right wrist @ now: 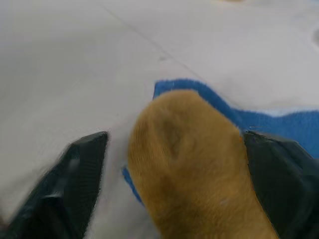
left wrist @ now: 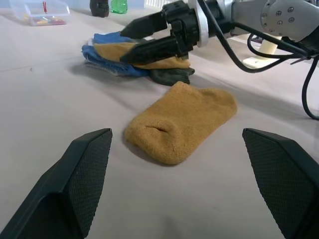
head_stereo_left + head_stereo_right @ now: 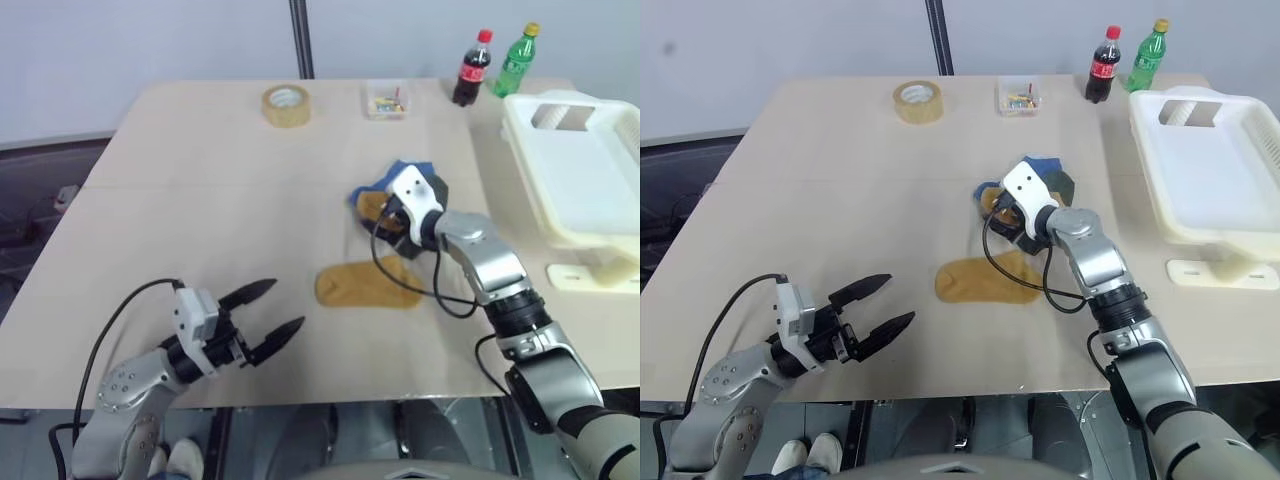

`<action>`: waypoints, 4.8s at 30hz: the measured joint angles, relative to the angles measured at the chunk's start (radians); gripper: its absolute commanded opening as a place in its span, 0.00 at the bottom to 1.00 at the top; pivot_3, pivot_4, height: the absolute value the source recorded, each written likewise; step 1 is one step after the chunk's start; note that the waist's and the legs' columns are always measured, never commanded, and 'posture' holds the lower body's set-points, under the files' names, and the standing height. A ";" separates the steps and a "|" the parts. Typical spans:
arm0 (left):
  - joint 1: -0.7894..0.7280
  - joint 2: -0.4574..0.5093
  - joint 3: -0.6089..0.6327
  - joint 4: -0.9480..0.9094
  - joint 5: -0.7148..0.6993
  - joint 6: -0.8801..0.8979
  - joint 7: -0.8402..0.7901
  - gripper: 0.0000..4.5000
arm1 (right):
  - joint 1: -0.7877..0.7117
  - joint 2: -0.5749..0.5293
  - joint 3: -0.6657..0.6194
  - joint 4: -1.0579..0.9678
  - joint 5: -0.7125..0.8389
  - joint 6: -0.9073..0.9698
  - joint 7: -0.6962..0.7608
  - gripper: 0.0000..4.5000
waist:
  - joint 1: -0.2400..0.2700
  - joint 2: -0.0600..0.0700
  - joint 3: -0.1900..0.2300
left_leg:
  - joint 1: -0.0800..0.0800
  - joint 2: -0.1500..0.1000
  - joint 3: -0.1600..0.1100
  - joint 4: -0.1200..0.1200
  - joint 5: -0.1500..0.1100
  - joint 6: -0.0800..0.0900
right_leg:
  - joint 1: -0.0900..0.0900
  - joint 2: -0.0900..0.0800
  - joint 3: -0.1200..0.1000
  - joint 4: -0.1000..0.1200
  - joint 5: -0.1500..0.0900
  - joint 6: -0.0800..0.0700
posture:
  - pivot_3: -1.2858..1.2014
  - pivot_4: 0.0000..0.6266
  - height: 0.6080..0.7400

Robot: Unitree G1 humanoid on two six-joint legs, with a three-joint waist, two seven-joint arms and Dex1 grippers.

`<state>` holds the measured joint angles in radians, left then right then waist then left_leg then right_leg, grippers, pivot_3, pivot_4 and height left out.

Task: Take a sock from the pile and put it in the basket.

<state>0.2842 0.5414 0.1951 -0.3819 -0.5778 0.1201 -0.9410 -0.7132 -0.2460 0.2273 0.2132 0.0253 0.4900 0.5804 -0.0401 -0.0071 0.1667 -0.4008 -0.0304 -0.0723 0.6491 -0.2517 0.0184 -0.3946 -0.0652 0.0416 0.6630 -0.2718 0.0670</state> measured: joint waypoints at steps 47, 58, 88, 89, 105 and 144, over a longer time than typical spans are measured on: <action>0.006 0.001 0.012 0.000 0.024 0.014 0.080 1.00 | 0.026 0.176 0.142 -0.234 0.073 0.162 0.049 0.82 | 0.006 0.000 0.000 | 0.001 -0.001 -0.002 0.000 0.000 0.000 | 0.000 -0.002 -0.001 0.000 0.000 0.000 | 0.52 0.24 0.99; -0.264 -0.014 -0.087 0.116 0.148 0.216 0.294 1.00 | 0.170 -0.053 -0.018 -0.390 0.131 0.380 0.041 0.82 | -0.004 0.000 0.000 | 0.001 -0.001 0.000 -0.001 0.000 0.000 | 0.000 0.001 0.001 0.001 0.000 0.000 | 0.52 0.24 0.99; -0.340 -0.028 -0.147 0.251 0.230 0.174 0.250 1.00 | 0.153 -0.031 0.003 -0.329 0.142 0.393 -0.012 0.70 | 0.001 0.000 0.000 | 0.001 -0.001 -0.001 0.000 0.000 0.000 | 0.000 0.000 0.000 0.001 0.000 0.000 | 0.52 0.24 0.99; -0.337 -0.028 -0.147 0.250 0.232 0.173 0.250 1.00 | 0.148 -0.034 0.000 -0.317 0.139 0.385 -0.015 0.70 | 0.001 0.000 0.000 | 0.001 -0.001 -0.001 0.000 0.000 0.000 | 0.000 0.000 0.000 0.001 0.000 0.000 | 0.52 0.24 0.99; -0.337 -0.029 -0.148 0.251 0.243 0.164 0.246 1.00 | 0.148 -0.027 0.032 -0.250 0.122 0.317 -0.007 0.03 | 0.001 0.000 -0.001 | 0.001 -0.001 -0.001 0.000 0.000 0.000 | 0.000 0.000 0.000 0.001 0.000 0.000 | 0.52 0.24 0.99; -0.235 0.068 -0.216 0.016 0.347 0.035 0.150 0.03 | 0.348 -0.337 -0.263 -0.908 0.465 0.852 0.046 0.00 | 0.024 0.000 0.000 | -0.001 0.000 -0.002 0.000 0.000 0.000 | 0.001 -0.004 -0.002 0.000 0.000 0.000 | 0.52 0.24 0.99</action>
<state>0.0496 0.6095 -0.0204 -0.3654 -0.2311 0.1550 -0.7914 -0.3654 -0.5835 -0.0360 -0.6950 0.4902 1.3423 0.6267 -0.0161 -0.0073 0.1664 -0.4020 -0.0308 -0.0740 0.6495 -0.2516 0.0185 -0.3940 -0.0687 0.0398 0.6628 -0.2718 0.0672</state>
